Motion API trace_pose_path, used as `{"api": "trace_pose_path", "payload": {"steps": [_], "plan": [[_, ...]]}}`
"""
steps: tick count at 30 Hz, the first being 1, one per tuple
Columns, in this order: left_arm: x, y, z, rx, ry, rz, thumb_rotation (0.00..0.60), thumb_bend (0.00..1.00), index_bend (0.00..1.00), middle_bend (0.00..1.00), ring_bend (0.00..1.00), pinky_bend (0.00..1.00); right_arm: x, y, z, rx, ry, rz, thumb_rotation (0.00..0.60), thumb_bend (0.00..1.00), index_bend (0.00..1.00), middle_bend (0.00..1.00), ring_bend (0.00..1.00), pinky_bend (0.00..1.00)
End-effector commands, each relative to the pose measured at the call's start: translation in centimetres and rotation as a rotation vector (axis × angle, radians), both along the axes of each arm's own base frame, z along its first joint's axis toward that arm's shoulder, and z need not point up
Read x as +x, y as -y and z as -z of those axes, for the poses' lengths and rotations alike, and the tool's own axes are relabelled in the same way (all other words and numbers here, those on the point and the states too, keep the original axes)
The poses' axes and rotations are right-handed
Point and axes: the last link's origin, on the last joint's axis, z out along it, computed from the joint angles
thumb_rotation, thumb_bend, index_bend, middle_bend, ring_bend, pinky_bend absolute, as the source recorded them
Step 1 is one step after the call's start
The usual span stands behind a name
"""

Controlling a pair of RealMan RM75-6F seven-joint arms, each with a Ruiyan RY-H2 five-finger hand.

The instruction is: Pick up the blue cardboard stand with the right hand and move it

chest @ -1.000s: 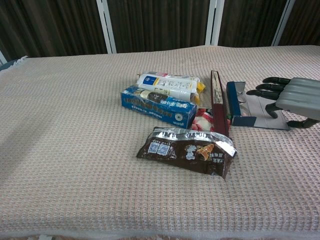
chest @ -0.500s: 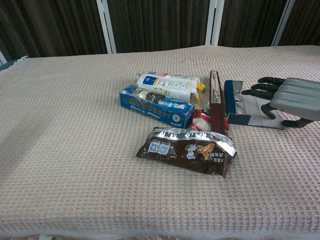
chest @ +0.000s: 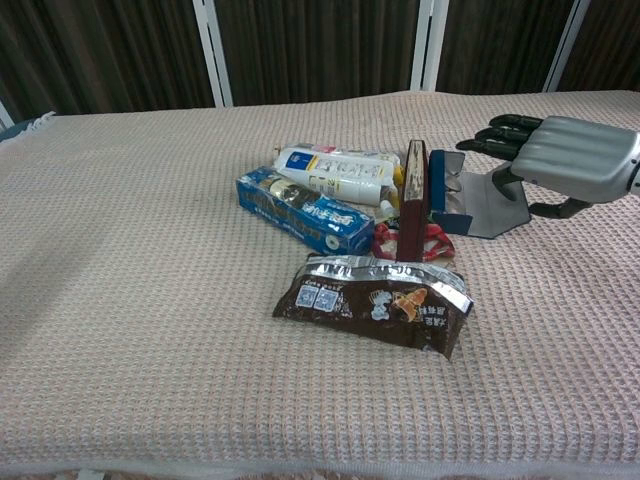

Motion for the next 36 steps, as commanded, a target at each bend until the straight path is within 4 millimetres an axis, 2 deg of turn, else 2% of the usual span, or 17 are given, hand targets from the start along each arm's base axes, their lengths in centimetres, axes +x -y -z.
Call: {"api": "trace_pose_path", "payload": {"steps": [1,7,14,36], "plan": [[0.0,0.0,-0.1,0.005,0.000,-0.003,0.600,0.42,0.00,0.00,0.00,0.11,1.0,0.6,0.3,-0.008,0.014,-0.010,0.600,0.48,0.64,0.07,0.00,0.00],[-0.1,0.0,-0.3,0.016,0.000,-0.008,0.600,0.42,0.00,0.00,0.01,0.11,2.6,1.5,1.4,-0.013,0.017,-0.017,0.600,0.48,0.64,0.07,0.00,0.00],[-0.4,-0.1,-0.6,0.033,0.006,-0.016,0.600,0.42,0.00,0.00,0.01,0.12,3.4,1.8,2.5,-0.010,0.007,-0.019,0.600,0.48,0.64,0.07,0.00,0.00],[-0.3,0.0,-0.5,0.026,0.013,-0.005,0.600,0.42,0.00,0.00,0.01,0.13,2.1,1.8,1.9,-0.005,-0.043,0.006,0.600,0.49,0.64,0.07,0.00,0.00]]}}
